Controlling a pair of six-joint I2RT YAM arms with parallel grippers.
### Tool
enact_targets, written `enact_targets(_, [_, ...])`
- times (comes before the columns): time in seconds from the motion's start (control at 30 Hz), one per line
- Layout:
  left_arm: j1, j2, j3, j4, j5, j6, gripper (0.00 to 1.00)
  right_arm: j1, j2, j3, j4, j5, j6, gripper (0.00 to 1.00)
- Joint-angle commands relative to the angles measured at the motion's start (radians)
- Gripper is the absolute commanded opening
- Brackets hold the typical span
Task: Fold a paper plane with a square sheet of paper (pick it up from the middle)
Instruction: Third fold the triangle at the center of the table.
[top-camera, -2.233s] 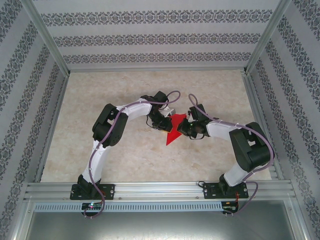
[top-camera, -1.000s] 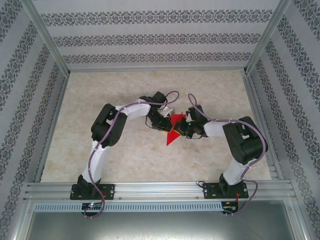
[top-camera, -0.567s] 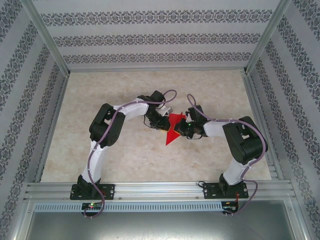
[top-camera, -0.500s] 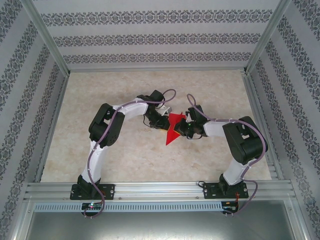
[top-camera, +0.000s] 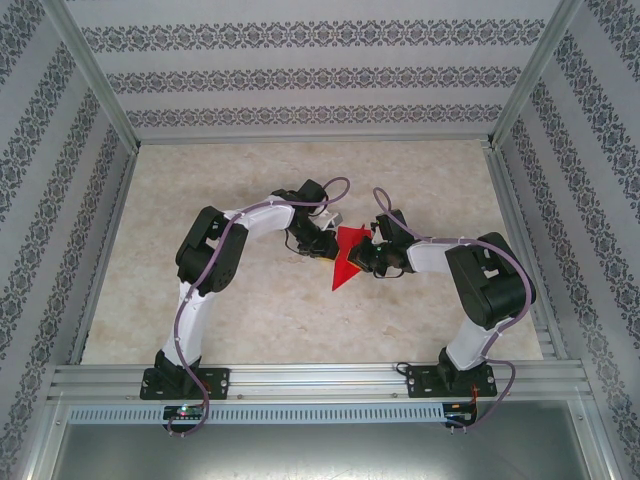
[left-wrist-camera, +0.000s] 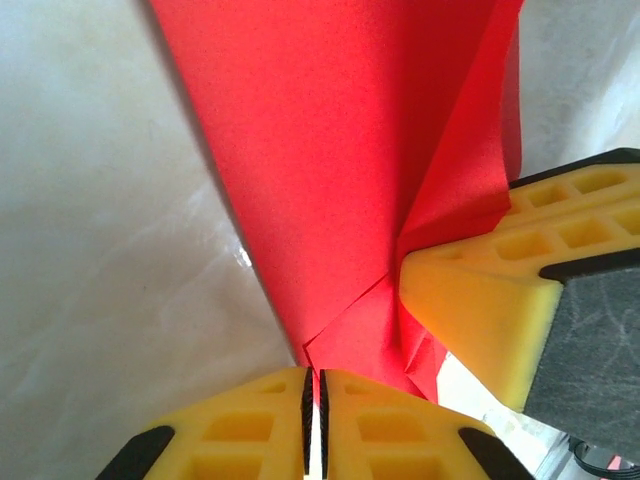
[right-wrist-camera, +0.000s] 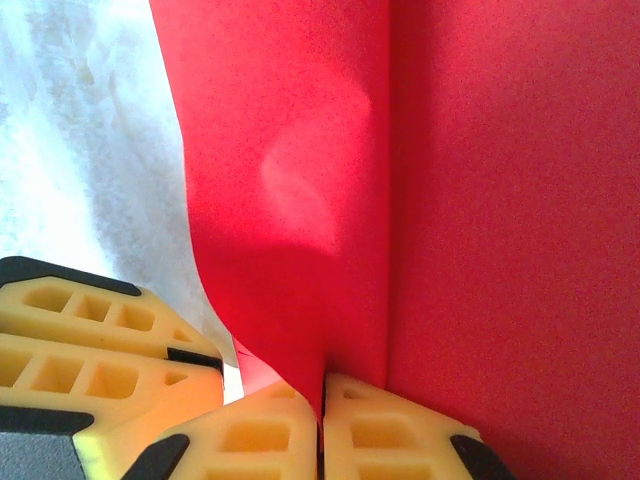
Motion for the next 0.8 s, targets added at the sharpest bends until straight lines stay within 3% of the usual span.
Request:
enact_targets(0.0, [0.006,-0.004,-0.015,0.032,0.035,-0.020,0.14,0.000,0.016,0.006,-0.052,0.043,-0.018,0.08])
enact_targets(0.77, [0.001,0.052,-0.035,0.056,-0.013,-0.036,0.12,0.027,-0.036,0.023,-0.058,0.021,-0.006,0.08])
